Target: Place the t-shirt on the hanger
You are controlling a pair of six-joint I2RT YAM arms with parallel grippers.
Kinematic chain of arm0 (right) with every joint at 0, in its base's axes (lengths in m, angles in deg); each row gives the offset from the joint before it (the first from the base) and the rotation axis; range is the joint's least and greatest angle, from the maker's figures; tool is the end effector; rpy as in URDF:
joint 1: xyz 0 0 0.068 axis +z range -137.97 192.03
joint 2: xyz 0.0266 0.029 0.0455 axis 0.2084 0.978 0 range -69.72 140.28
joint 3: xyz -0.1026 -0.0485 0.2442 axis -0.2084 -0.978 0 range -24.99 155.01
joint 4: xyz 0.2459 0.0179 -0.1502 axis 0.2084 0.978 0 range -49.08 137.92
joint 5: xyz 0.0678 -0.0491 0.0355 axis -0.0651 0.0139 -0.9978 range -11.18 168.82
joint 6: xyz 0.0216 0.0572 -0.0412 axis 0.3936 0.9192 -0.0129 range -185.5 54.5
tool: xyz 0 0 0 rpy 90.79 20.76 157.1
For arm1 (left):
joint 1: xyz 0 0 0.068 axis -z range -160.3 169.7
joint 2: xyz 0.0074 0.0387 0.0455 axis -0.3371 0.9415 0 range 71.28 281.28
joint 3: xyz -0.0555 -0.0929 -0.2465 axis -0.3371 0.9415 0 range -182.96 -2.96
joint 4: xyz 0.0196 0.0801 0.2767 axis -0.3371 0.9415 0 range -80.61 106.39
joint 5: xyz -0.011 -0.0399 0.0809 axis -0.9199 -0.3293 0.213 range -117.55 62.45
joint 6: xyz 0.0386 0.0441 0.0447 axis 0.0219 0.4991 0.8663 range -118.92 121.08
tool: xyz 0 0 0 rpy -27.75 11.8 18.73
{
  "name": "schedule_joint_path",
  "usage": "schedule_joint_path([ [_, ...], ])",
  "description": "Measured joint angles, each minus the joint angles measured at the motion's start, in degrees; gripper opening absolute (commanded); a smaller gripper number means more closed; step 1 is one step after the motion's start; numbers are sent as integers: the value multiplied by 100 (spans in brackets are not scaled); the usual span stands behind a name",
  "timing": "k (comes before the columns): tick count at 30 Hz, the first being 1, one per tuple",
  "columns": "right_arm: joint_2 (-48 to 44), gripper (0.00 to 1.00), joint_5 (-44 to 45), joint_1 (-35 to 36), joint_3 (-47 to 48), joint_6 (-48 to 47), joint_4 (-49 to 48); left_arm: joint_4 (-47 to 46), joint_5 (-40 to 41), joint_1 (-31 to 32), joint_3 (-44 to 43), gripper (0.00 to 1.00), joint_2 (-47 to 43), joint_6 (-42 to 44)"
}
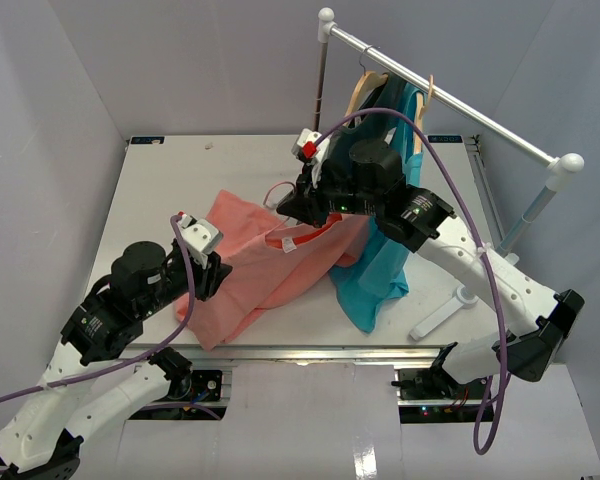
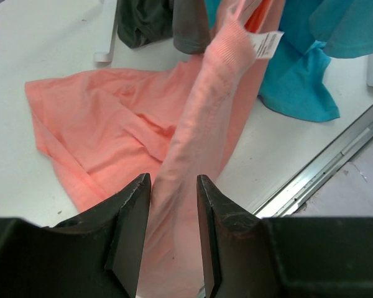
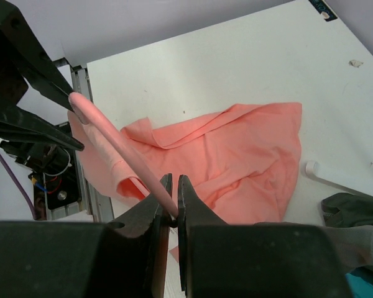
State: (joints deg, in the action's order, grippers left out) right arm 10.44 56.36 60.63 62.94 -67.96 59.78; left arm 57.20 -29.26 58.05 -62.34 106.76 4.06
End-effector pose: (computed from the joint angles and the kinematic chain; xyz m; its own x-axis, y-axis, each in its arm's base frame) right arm 0.2252 0.2910 0.4412 -0.0867 -0.1584 -0.9836 -0.9458 0.3233 0.0313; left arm 0.1229 -0.0994 0.3755 -0.2840 0.2912 -0.9135 0.6573 0.7528 0.0356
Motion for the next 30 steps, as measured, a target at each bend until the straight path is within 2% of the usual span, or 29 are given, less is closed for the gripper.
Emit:
schedule_joint_path([
  [17,134,8,445,-241,915,40,549,526,1134,0,-413,51,-147,-54],
  [30,142,8,548,-278,1085,121,676,552,1330,0,-182,56,-197,-356],
])
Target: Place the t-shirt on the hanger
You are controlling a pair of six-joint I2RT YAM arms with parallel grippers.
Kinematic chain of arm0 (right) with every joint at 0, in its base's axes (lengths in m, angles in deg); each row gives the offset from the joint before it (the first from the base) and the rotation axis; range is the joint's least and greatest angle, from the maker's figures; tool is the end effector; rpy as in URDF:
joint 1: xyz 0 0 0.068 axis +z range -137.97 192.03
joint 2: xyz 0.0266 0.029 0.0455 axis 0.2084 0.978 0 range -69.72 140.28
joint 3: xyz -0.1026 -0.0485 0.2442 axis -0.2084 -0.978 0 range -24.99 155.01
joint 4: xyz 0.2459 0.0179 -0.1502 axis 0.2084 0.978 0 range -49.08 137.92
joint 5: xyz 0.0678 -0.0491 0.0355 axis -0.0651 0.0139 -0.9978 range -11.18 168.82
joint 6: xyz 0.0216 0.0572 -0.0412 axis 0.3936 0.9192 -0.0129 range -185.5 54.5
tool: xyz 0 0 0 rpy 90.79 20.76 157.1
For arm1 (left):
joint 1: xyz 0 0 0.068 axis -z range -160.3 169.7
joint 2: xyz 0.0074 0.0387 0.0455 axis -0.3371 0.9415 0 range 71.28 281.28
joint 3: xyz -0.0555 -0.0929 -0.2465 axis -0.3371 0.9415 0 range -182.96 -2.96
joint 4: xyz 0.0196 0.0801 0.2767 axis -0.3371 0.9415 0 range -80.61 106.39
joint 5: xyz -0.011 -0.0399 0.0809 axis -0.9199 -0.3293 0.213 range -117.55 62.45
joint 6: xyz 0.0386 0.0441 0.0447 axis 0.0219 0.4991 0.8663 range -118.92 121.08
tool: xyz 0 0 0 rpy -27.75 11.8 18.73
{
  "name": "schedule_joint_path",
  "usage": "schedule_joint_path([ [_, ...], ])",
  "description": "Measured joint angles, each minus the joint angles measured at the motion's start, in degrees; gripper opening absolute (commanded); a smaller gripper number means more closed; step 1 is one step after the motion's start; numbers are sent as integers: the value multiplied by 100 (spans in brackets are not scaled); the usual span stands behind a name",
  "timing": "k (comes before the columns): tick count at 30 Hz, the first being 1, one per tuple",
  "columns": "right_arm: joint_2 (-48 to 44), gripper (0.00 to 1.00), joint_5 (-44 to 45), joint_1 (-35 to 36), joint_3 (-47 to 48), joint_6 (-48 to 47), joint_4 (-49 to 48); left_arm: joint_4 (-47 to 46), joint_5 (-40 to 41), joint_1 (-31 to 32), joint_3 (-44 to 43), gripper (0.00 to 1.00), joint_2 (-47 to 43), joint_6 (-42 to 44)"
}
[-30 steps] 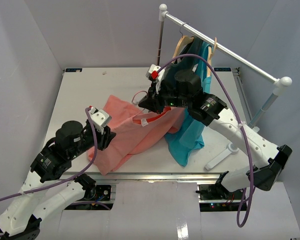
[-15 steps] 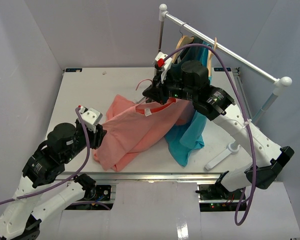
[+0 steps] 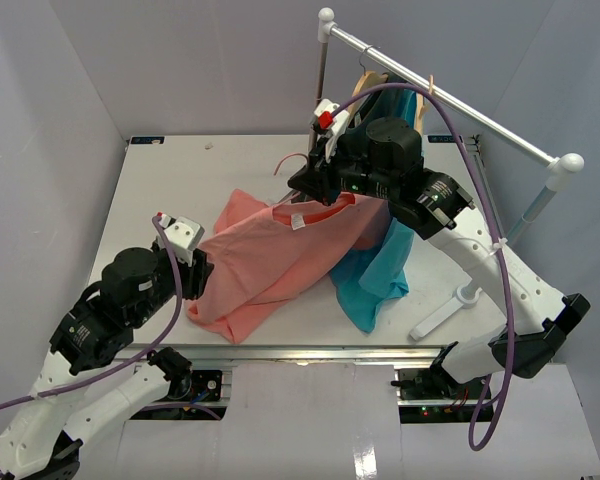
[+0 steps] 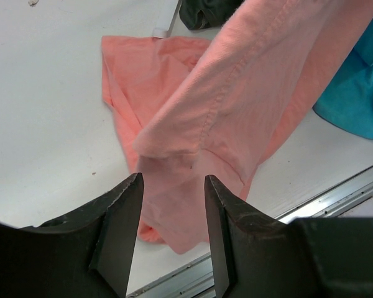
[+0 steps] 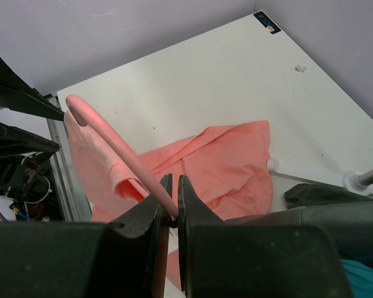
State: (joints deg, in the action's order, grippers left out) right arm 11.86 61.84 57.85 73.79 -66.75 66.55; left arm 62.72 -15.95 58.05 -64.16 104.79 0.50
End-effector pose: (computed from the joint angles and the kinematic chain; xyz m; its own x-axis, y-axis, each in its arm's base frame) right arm 0.2361 0.2688 0.4898 -0.0828 -0.1153 -0.9899 -0.8893 0.4569 0.0212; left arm 0.1166 -0.0762 0.3795 -0.3440 0.2598 -0.9023 0.4623 0.8833 0.0780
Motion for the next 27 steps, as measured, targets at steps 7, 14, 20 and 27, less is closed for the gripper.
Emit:
schedule_joint_path([
  [7,-5,8,16,-2,2,63,2,-332,-132,0,162,44,52,-162],
  [14,-154,8,31,-2,-3,69,0,-530,-112,0,265,5,408,-344],
  [20,-315,8,94,-2,-38,65,1,-587,-100,0,265,0,528,-446],
  [27,-391,8,167,-128,-347,12,-37,-473,132,0,138,0,334,-539],
])
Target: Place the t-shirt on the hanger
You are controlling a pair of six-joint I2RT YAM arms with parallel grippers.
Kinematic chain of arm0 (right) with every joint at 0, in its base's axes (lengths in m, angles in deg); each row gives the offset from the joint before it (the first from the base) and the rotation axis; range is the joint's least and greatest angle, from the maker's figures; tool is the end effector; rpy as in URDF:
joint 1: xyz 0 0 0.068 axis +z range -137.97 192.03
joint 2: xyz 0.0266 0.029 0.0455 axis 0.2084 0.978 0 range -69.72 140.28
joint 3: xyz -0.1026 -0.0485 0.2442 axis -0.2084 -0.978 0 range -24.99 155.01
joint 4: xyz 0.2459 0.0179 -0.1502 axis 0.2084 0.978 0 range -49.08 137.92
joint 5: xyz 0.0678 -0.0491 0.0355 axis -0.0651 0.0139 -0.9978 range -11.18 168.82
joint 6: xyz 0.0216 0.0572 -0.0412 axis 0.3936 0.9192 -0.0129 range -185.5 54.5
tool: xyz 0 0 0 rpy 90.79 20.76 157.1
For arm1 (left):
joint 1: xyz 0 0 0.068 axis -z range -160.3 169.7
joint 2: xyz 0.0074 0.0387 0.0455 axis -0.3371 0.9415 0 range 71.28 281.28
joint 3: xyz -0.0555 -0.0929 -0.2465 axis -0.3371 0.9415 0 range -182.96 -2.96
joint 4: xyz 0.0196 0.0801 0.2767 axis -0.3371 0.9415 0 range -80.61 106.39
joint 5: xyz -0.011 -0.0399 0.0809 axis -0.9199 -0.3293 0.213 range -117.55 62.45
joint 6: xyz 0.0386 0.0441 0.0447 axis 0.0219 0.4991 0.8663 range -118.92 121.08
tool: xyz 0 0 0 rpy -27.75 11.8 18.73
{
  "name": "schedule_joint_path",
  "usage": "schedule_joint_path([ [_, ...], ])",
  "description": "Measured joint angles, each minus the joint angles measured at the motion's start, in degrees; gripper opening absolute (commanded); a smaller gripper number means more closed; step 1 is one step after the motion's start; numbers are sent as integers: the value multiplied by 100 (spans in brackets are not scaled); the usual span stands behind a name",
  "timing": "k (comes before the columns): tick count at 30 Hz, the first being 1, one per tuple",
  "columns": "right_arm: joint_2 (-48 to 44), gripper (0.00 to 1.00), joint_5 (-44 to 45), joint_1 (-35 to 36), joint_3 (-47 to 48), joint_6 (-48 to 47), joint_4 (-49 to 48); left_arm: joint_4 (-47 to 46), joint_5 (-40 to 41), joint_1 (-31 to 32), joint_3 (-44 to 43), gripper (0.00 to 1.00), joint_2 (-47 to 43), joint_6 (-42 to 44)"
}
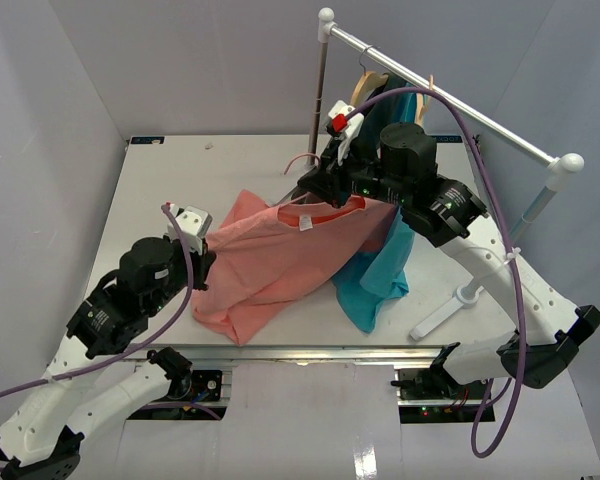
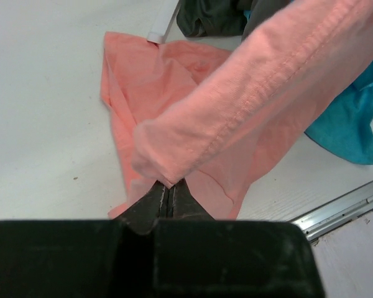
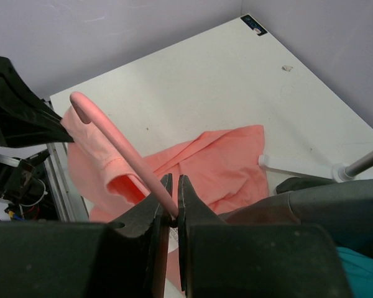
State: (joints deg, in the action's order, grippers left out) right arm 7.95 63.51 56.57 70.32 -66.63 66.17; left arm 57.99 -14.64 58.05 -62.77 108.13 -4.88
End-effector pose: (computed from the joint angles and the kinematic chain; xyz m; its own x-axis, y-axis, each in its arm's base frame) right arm 0.2306 0.2497 0.4903 -0.0774 -0.1030 -0.9917 -0.8648 0.5019 0.0154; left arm 0.1352 -0.0892 0.3737 -0.3839 0.1749 -0.9067 0.4093 0.9124 0.0027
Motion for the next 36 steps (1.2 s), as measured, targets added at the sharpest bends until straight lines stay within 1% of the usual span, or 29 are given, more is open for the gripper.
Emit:
schedule_joint_path([
  [6,2,8,-139,-142,-61,-100,63,20,307,0,-310,0,-248,1],
  [11,1,8,-343,-141,-61,-225,113,-22,478,0,-400,0,-245,31],
  [17,-61,8,-572,-142,-113,-277,130,-17,601,0,-398,13,-100,58],
  [22,-109,8,-856,-145,-140,-226,84,46,872,0,-434,39,28,27],
  [24,-109,8,-964,-146,-140,-214,58,122,967,0,-543,52,124,48],
  [26,-109,8,-1035,-146,-141,-209,58,219,1060,0,-757,59,246,43],
  [30,-105,8,-1118,-145,-144,-182,20,355,1089,0,-1334,63,445,69],
  [32,-85,8,-1152,-145,-141,-137,-3,361,840,-5,-1626,65,514,136],
  [36,69,8,-1186,-76,-99,-42,-110,156,-491,-17,-1893,65,617,471],
])
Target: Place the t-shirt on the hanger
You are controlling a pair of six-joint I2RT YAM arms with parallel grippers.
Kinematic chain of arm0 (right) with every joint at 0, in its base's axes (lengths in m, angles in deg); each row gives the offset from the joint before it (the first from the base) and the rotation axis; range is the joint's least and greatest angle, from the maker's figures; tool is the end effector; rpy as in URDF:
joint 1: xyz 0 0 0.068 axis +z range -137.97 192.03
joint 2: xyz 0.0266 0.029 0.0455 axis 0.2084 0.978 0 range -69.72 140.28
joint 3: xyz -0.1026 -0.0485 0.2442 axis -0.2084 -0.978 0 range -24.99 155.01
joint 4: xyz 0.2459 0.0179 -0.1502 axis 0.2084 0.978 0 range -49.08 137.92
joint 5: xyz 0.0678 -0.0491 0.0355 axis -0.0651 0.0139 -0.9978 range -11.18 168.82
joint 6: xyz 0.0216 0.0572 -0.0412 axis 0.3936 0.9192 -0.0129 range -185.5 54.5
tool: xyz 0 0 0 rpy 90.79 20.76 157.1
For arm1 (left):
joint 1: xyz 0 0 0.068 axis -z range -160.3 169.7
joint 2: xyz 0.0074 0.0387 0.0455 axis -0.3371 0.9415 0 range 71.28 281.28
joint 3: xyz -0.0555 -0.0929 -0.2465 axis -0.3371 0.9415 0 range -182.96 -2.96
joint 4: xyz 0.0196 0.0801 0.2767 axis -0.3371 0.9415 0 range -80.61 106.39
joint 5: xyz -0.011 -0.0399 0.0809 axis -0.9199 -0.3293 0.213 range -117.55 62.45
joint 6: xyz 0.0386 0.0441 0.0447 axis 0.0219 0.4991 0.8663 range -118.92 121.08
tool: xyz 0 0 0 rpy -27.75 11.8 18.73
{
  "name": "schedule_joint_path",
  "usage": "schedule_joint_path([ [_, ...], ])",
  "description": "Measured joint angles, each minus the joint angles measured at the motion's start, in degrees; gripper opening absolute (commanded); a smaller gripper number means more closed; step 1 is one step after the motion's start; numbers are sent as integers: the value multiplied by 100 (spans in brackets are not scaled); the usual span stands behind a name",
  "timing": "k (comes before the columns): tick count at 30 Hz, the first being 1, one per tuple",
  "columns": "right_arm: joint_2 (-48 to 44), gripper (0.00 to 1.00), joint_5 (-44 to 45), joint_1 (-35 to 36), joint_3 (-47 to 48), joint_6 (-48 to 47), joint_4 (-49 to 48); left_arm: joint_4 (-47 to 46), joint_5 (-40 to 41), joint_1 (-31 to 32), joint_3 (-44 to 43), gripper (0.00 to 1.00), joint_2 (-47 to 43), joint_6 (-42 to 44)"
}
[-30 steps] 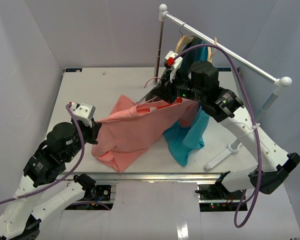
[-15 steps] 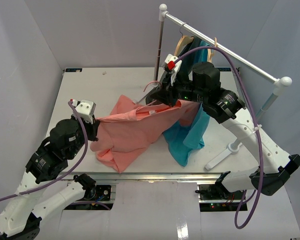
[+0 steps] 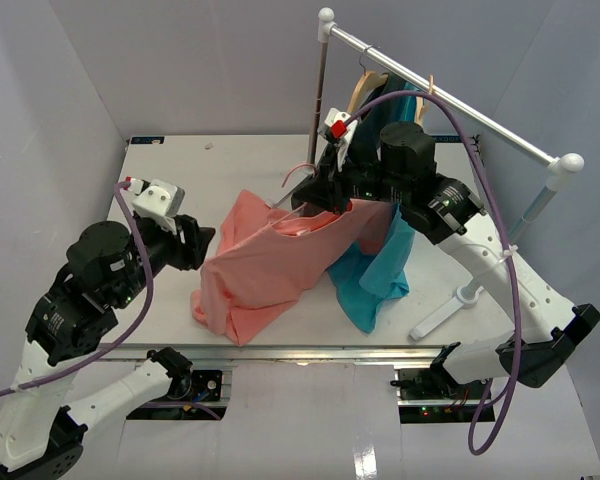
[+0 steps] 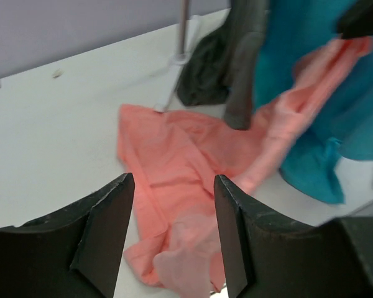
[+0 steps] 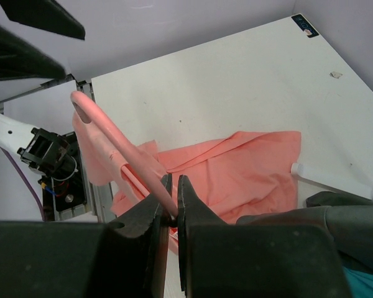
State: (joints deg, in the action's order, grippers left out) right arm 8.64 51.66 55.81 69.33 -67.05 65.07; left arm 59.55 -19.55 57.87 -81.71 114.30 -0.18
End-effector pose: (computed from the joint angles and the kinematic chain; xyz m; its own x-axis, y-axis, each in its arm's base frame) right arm 0.2274 0.2568 0.4831 -0.0773 -0.1076 -0.9912 -0.9443 0.3269 0.0382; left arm 0.1216 -0.0844 0.4661 -0.2070 0.1352 -0.9690 0.5017 0.8650 0.0135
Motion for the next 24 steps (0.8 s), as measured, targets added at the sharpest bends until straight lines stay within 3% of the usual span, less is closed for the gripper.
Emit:
schedule_joint_path([
  [5,197,8,63,180,5,210,-262,-303,-1437,2,-10,64,473,243],
  [11,382,8,235,447,69,348,-487,-654,-2236,2,219,64,942,395],
  [24,390,8,342,536,44,493,-789,-818,-1864,2,841,50,553,572],
])
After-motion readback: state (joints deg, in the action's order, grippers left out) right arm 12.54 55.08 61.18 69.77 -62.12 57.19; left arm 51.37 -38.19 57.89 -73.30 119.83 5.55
